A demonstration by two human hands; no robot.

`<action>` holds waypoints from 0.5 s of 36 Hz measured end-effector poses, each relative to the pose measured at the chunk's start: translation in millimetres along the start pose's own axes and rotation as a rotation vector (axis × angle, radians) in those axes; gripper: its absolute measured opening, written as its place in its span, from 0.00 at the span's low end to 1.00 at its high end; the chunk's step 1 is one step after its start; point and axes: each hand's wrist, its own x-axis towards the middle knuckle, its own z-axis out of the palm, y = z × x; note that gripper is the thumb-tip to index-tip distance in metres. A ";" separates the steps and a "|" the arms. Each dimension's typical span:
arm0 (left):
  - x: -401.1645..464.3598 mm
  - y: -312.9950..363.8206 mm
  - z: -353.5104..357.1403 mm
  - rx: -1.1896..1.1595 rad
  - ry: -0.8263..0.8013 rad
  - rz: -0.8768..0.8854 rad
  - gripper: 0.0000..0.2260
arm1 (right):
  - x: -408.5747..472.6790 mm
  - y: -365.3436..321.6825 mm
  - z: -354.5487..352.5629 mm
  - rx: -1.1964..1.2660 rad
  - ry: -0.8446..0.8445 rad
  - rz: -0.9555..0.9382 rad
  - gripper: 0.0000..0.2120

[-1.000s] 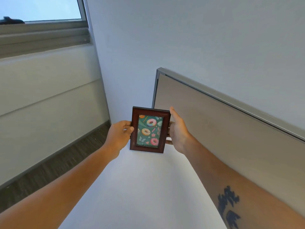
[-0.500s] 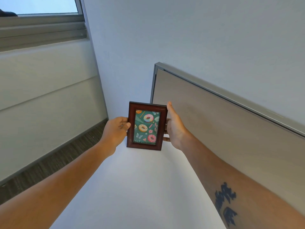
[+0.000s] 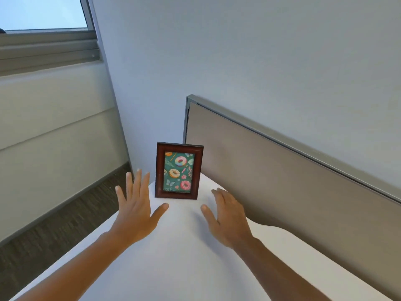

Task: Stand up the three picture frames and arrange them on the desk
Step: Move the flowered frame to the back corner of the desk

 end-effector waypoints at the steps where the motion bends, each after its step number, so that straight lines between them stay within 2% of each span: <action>1: -12.2 -0.5 1.5 0.037 0.021 0.039 0.45 | -15.4 3.9 0.2 -0.070 -0.023 -0.033 0.41; 4: -47.1 3.3 1.9 0.028 0.027 0.090 0.43 | -59.7 9.6 -6.9 -0.184 -0.113 -0.083 0.42; 6: -68.9 9.8 0.2 0.019 -0.004 0.094 0.43 | -90.1 9.3 -17.6 -0.226 -0.112 -0.103 0.43; 9: -102.0 22.8 -2.4 0.025 -0.059 0.118 0.43 | -131.7 14.4 -34.5 -0.239 -0.074 -0.096 0.46; 13: -142.5 49.1 -13.3 0.024 -0.102 0.187 0.43 | -183.9 27.7 -53.3 -0.301 0.007 -0.061 0.38; 18: -196.0 91.9 -37.7 -0.035 -0.129 0.270 0.42 | -247.9 33.0 -87.5 -0.335 0.083 -0.013 0.37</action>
